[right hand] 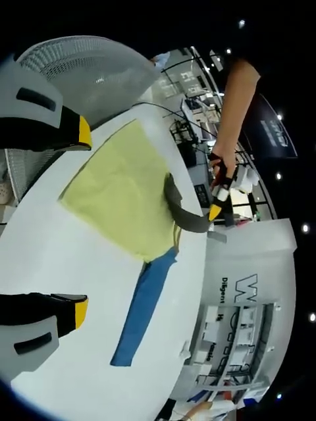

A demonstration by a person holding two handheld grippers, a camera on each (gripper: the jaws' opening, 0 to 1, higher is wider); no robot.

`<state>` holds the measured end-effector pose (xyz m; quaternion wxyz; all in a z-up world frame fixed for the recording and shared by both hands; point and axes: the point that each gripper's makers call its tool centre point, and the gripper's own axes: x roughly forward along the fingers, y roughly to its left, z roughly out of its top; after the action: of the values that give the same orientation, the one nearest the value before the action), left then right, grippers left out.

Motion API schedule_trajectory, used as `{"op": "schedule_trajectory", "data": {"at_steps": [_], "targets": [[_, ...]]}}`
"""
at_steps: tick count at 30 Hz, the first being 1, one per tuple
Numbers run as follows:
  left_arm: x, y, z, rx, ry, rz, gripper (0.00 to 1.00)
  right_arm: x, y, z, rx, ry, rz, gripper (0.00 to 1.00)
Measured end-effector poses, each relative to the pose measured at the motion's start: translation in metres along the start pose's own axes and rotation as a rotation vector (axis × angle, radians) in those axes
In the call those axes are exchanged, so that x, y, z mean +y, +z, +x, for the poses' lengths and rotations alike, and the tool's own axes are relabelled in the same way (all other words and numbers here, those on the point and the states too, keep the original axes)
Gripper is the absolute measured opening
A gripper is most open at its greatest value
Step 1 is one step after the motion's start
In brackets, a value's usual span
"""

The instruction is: Fold the garment on the visible template until the final outline fits inside the template.

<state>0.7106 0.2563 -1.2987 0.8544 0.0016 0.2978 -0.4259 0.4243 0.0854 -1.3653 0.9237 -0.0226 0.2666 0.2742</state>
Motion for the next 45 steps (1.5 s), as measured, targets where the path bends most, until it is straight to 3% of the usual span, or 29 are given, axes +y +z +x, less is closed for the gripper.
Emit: {"op": "schedule_trajectory", "data": {"at_steps": [22,45], "targets": [[-0.011,-0.045,0.044,0.108,-0.008,0.031,0.01,-0.004,-0.013,0.001,0.015,-0.004,0.037,0.88],[-0.023,-0.070,0.081,0.184,-0.030,0.046,0.01,-0.011,-0.027,-0.005,0.036,-0.028,0.074,0.87]]}}
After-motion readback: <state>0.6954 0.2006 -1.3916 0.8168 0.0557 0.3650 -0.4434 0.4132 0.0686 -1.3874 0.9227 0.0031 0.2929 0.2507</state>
